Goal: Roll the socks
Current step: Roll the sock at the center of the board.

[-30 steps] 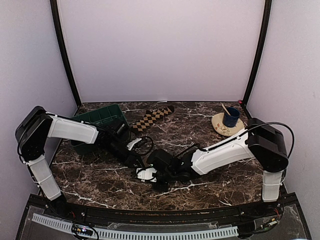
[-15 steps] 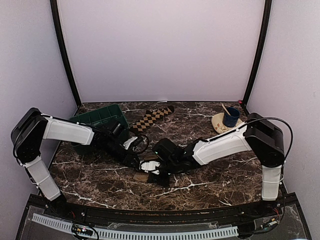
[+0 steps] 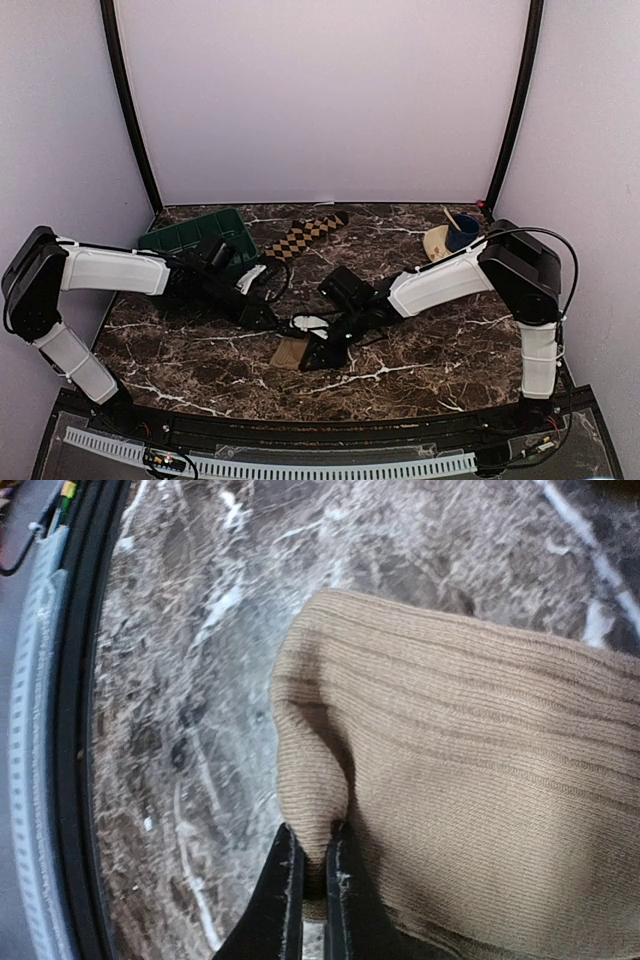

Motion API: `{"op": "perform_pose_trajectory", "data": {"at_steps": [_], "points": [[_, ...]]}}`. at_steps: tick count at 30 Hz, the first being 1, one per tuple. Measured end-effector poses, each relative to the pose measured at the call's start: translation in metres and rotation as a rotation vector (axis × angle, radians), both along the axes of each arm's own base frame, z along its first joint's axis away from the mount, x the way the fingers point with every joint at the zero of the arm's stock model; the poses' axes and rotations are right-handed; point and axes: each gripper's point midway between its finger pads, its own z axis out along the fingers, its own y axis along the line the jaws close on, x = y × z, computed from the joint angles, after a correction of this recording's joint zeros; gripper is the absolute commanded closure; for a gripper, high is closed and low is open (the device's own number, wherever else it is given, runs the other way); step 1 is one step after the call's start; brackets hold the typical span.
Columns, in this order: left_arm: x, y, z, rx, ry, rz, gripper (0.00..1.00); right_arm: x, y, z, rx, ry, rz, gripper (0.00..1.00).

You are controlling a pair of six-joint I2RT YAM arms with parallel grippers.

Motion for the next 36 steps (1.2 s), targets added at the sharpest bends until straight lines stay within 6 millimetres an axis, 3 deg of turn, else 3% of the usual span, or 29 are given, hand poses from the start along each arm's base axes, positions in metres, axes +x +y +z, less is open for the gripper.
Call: {"op": "perform_pose_trajectory", "data": {"at_steps": [9,16,23,31,36], "points": [[-0.003,0.008,0.015,-0.024,-0.069,0.023,0.65,-0.012,-0.017,0.0,0.018,0.246,-0.034,1.0],[-0.008,0.013,0.015,-0.011,-0.124,0.048,0.65,-0.014,-0.029,0.001,0.023,0.382,-0.08,1.0],[-0.026,-0.013,0.024,-0.004,-0.249,-0.028,0.66,-0.013,-0.036,0.002,0.02,0.471,-0.123,1.0],[-0.052,-0.021,0.005,0.064,-0.354,-0.104,0.69,-0.013,-0.038,0.0,0.026,0.521,-0.157,1.0],[-0.061,-0.03,0.006,0.084,-0.447,-0.159,0.71,-0.011,-0.039,0.001,0.028,0.541,-0.173,1.0]]}}
